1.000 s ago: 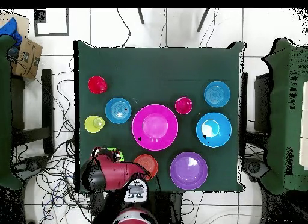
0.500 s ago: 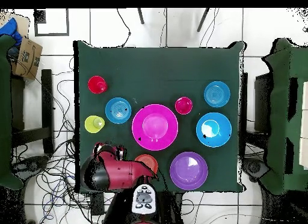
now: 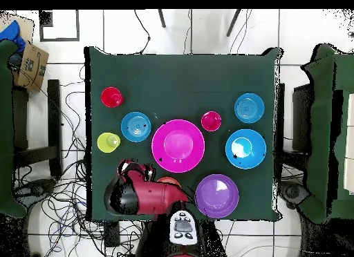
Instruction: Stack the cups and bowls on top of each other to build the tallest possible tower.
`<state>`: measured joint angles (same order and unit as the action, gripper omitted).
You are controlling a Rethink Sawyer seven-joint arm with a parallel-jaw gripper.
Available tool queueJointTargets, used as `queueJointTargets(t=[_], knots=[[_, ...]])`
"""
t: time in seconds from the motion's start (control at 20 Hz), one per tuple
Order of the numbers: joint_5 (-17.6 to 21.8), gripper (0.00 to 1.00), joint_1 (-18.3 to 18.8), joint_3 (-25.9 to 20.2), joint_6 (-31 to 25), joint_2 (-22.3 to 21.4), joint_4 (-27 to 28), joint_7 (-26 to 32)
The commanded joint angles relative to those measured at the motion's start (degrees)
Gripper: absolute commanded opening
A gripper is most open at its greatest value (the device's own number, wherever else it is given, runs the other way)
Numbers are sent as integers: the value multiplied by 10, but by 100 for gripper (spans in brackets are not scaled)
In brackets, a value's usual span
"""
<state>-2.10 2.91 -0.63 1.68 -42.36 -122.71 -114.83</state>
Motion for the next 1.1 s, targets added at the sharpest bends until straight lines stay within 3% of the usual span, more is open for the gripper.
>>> queueJointTargets(t=[0.05, 1.1], knots=[[40, 100, 16, -49, -23, 42, -9, -41], [49, 100, -17, -30, 47, 117, 14, -64]])
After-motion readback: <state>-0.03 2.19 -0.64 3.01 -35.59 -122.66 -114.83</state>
